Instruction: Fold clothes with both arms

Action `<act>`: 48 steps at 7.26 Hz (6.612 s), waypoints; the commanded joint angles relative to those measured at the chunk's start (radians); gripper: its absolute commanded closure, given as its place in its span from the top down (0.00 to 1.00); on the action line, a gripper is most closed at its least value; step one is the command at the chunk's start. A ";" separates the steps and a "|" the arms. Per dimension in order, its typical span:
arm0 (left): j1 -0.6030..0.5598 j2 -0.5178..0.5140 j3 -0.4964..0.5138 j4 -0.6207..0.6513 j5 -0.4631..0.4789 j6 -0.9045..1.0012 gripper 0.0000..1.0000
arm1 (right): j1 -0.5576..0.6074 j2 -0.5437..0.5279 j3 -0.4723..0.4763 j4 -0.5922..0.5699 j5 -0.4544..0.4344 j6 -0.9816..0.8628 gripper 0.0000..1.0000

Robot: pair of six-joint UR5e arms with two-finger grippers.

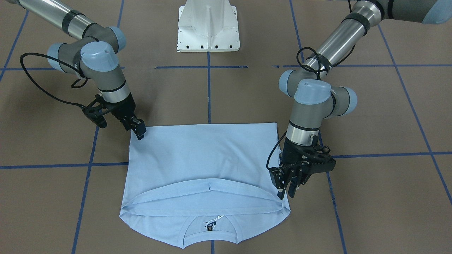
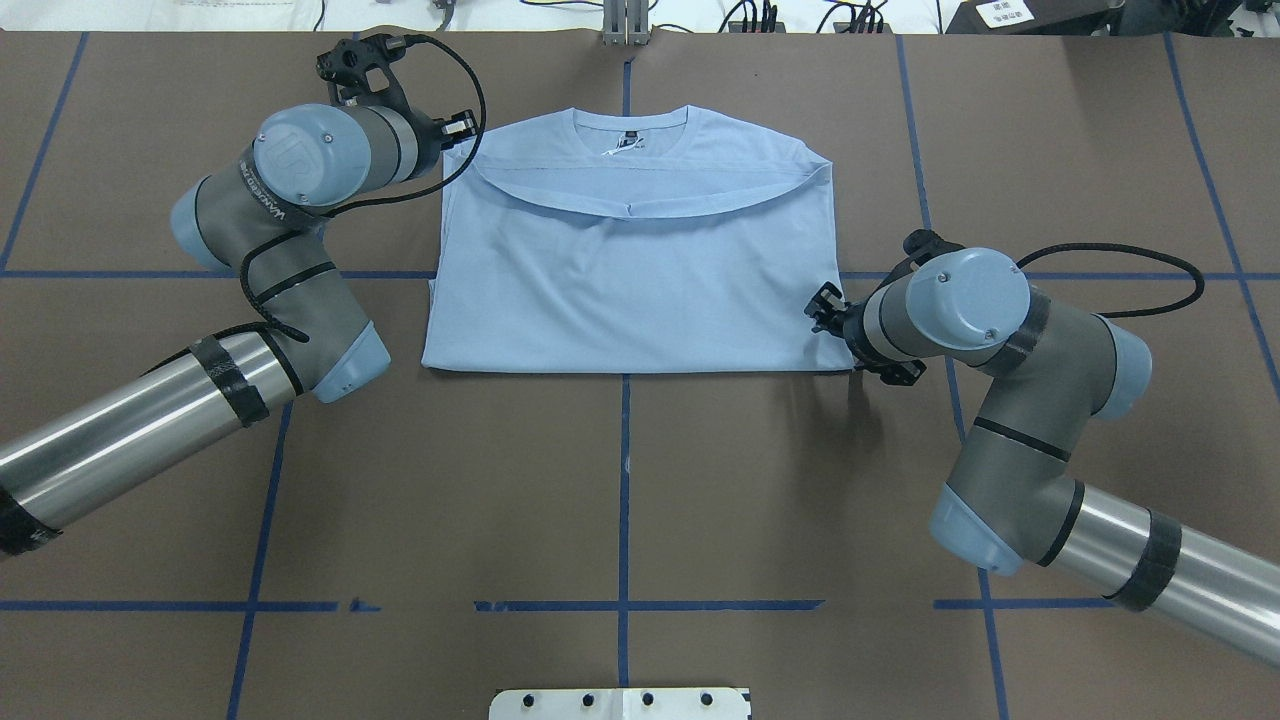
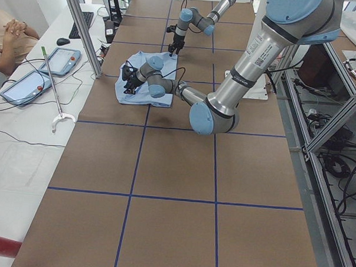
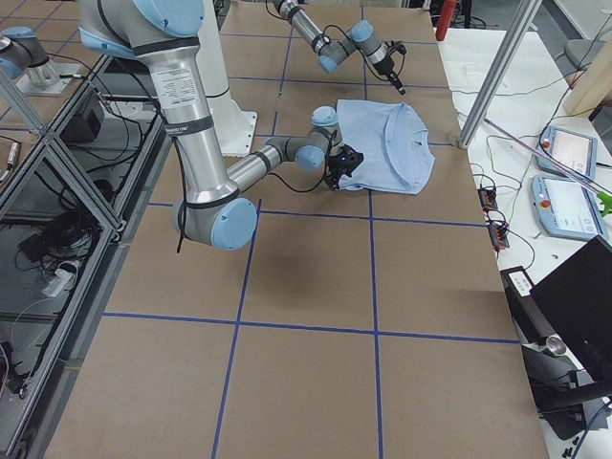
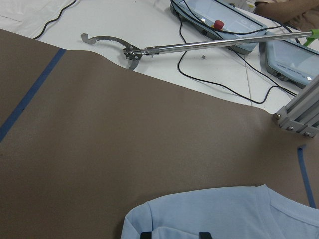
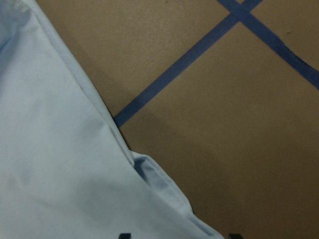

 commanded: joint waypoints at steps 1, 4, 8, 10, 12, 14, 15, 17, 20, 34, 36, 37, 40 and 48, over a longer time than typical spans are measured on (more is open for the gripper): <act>0.001 0.000 0.000 0.000 0.001 -0.002 0.43 | 0.000 -0.018 0.014 -0.001 0.000 0.000 0.68; 0.001 0.000 -0.004 0.002 0.001 -0.002 0.43 | -0.004 -0.024 0.015 -0.001 0.000 0.005 0.02; 0.003 0.000 -0.009 0.005 0.001 -0.002 0.43 | -0.008 -0.018 0.036 -0.003 0.000 0.006 0.00; 0.016 0.000 -0.037 0.009 0.001 -0.002 0.43 | -0.011 -0.105 0.147 -0.008 0.012 0.006 0.00; 0.021 0.020 -0.072 0.011 -0.001 -0.003 0.43 | -0.053 -0.179 0.237 -0.009 0.020 0.015 0.00; 0.044 0.081 -0.191 0.015 -0.004 -0.003 0.43 | -0.197 -0.341 0.402 -0.032 0.014 0.017 0.00; 0.067 0.122 -0.268 0.015 -0.016 -0.040 0.43 | -0.292 -0.401 0.479 -0.064 0.015 0.038 0.00; 0.127 0.161 -0.400 0.014 -0.143 -0.154 0.43 | -0.566 -0.417 0.624 -0.167 0.014 0.220 0.00; 0.219 0.227 -0.477 0.015 -0.156 -0.202 0.43 | -0.505 -0.432 0.635 -0.181 -0.065 0.207 1.00; 0.403 0.271 -0.560 0.348 -0.188 -0.512 0.48 | -0.055 -0.027 0.207 -0.173 -0.051 -0.146 1.00; 0.403 0.270 -0.555 0.348 -0.188 -0.511 0.41 | -0.054 -0.029 0.205 -0.173 -0.052 -0.147 1.00; 0.403 0.271 -0.549 0.348 -0.187 -0.503 0.41 | -0.054 -0.029 0.205 -0.173 -0.052 -0.147 1.00; 0.403 0.271 -0.549 0.348 -0.187 -0.502 0.40 | -0.054 -0.029 0.201 -0.173 -0.055 -0.147 1.00; 0.114 0.148 -0.357 0.330 -0.153 -0.200 0.00 | -0.060 0.032 0.192 -0.170 -0.062 -0.140 1.00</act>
